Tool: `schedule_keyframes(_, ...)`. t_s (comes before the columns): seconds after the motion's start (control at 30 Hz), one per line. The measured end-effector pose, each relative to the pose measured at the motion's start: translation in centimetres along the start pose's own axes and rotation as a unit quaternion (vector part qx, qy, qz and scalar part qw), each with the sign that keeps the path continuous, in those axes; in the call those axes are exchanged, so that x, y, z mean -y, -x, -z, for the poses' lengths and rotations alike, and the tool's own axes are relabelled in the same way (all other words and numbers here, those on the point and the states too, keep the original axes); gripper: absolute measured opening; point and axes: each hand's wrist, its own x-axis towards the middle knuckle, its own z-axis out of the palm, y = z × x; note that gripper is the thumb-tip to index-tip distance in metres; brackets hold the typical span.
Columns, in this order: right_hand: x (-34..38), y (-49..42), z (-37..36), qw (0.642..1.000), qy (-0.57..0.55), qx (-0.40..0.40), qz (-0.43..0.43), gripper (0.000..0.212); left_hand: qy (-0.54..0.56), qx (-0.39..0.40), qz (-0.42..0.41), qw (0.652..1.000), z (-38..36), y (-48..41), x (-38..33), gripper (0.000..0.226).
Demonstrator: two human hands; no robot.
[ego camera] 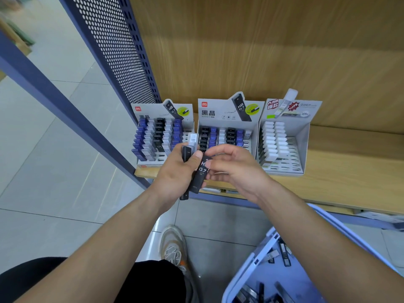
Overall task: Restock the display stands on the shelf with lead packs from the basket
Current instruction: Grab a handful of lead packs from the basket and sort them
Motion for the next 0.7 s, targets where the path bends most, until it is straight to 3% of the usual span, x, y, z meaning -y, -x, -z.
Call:
schedule_keyframes(0.23,0.8,-0.9,4.4,0.993,0.081,-0.065,0.057,0.017,-0.041,-0.039,0.019,0.998,1.4,-0.2,0.4,0.017)
schedule_keyframes(0.4,-0.7,-4.3,8.1,0.912,0.363,-0.165,0.099,0.012,-0.056,-0.032,0.038,0.997,2.1,0.2,0.6,0.02)
schedule_keyframes(0.53,-1.7,-6.4,8.4,0.876,0.441,-0.168,0.102,0.011,-0.039,-0.038,0.055,0.997,2.3,0.1,0.5,0.019)
schedule_keyframes(0.7,-2.7,-7.7,8.4,0.863,0.47,-0.158,0.102,0.016,-0.017,-0.041,0.079,0.996,2.3,-0.2,0.3,0.013)
